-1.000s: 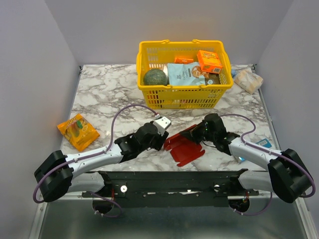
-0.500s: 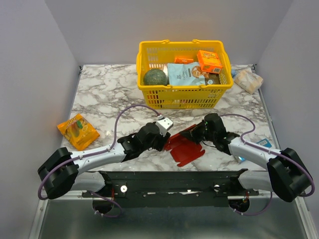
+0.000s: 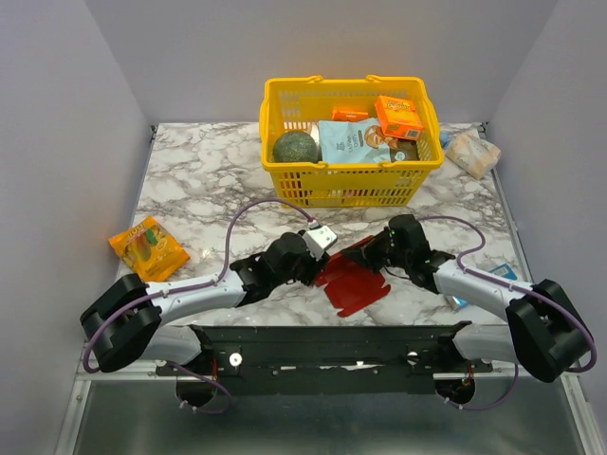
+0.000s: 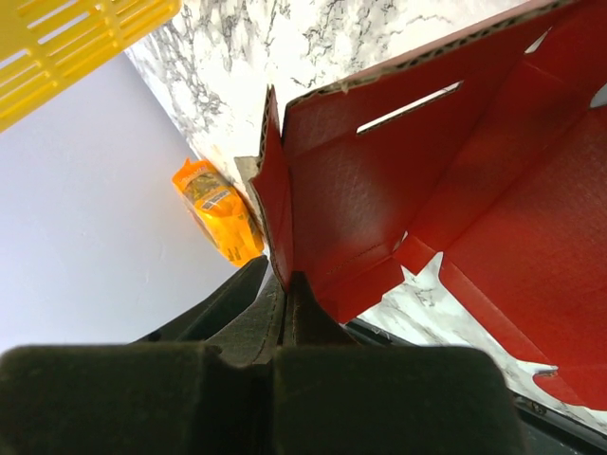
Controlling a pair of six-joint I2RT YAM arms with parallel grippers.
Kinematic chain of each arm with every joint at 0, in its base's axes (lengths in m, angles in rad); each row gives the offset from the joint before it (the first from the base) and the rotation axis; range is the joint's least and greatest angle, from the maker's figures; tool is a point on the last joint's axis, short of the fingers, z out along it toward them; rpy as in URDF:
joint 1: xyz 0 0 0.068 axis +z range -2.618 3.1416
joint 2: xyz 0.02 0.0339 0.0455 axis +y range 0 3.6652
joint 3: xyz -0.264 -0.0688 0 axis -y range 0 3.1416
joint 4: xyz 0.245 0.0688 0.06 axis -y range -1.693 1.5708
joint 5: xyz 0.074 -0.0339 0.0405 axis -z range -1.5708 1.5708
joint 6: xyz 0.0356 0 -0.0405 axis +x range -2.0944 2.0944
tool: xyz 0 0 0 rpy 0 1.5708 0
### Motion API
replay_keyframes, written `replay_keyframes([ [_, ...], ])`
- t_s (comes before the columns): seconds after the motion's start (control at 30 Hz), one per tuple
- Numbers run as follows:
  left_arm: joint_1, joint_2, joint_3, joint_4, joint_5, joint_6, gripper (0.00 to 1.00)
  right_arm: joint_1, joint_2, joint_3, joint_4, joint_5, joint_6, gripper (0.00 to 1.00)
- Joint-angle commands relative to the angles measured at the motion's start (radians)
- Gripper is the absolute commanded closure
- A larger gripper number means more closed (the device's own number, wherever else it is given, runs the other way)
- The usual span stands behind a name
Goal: Fold the paper box
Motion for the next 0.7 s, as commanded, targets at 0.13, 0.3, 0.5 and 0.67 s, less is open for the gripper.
replay_keyframes([
  [0.13, 0.000, 0.019, -0.035, 0.213, 0.021, 0.119, 0.43, 0.000, 0.019, 0.022, 0.007, -0.039, -0.010, 1.00],
  [0.3, 0.000, 0.011, -0.081, 0.287, 0.023, 0.171, 0.43, 0.000, 0.029, 0.021, 0.013, -0.050, -0.010, 1.00],
  [0.5, 0.000, 0.039, -0.063, 0.284, 0.058, 0.205, 0.43, 0.000, 0.049, 0.024, 0.030, -0.069, -0.007, 0.99],
  [0.67, -0.008, 0.053, -0.057, 0.284, 0.069, 0.214, 0.42, 0.000, 0.045, 0.022, 0.031, -0.067, -0.005, 0.99],
])
